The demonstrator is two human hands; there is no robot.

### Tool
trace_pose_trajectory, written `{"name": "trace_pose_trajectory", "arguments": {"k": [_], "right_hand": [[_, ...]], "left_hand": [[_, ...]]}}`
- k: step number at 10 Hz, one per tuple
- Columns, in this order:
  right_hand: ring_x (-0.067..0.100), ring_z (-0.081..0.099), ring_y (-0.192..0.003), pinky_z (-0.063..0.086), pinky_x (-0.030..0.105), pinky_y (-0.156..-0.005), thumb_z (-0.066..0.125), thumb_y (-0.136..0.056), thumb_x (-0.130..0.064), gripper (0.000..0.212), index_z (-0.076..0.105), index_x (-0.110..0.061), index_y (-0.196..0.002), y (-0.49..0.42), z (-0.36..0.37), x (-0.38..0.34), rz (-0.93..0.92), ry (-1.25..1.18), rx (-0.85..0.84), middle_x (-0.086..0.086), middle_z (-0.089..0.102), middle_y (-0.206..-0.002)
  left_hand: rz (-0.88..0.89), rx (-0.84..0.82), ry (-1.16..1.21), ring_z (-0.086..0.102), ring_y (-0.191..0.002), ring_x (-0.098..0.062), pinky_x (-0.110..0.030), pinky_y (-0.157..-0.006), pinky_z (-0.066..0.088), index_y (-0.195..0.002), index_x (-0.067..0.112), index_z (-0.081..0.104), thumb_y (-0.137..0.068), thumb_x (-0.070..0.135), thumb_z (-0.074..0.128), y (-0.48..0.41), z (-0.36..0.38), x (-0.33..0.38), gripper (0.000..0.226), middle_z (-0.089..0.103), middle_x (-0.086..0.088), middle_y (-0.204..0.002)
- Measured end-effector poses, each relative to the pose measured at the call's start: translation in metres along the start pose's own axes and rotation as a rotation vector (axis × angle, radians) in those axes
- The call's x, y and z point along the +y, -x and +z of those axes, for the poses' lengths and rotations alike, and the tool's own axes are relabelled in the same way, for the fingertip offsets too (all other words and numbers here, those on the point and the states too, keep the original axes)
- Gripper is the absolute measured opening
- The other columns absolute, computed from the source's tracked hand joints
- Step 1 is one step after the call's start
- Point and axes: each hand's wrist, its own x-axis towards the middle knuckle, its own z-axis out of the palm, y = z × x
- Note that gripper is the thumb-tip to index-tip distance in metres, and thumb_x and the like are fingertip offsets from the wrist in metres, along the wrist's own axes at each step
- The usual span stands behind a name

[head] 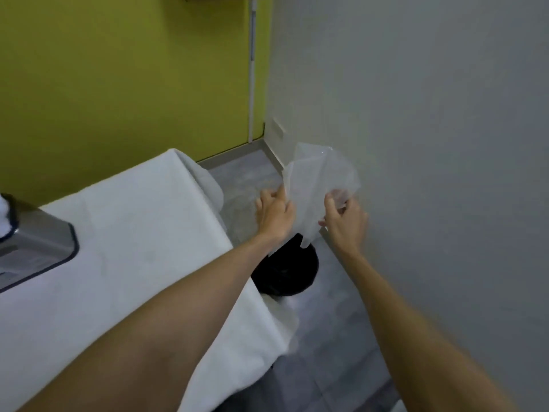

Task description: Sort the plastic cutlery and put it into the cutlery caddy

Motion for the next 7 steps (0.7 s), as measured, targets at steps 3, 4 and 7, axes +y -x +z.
{"name": "trace_pose_trajectory", "arguments": {"k": [3, 4, 7], "right_hand": [[0.018, 0.059, -0.064, 0.043, 0.026, -0.057, 0.063, -0.091, -0.041, 0.031, 0.06, -0.012, -0.081, -0.041, 0.06, 0.231, 0.136, 0.2, -0.172, 0.005, 0.061, -0.07], [0.019, 0.062, -0.069, 0.044, 0.024, -0.059, 0.064, -0.091, -0.037, 0.026, 0.061, -0.012, -0.086, -0.042, 0.082, 0.286, 0.214, 0.203, -0.208, 0.006, 0.064, -0.075], [0.024, 0.045, -0.131, 0.042, 0.029, -0.105, 0.07, -0.087, -0.012, 0.075, 0.027, -0.009, -0.149, -0.029, 0.097, 0.33, 0.374, 0.173, -0.566, 0.009, 0.043, -0.145]], "left_hand": [[-0.559, 0.005, 0.35, 0.06, -0.106, -0.035, -0.039, -0.093, 0.051, -0.116, 0.0, 0.061, -0.093, 0.009, 0.055, -0.085, 0.17, -0.121, 0.026, 0.064, -0.017, -0.116], [-0.67, -0.049, 0.415, 0.059, -0.108, -0.035, -0.046, -0.094, 0.051, -0.128, 0.007, 0.056, -0.09, 0.014, 0.059, -0.102, 0.214, -0.165, 0.038, 0.062, -0.017, -0.12], [-0.714, -0.279, -0.002, -0.014, -0.146, -0.033, -0.046, -0.119, 0.009, -0.15, 0.013, -0.013, -0.094, 0.011, 0.049, -0.096, 0.232, -0.214, 0.083, -0.017, -0.014, -0.158]]}}
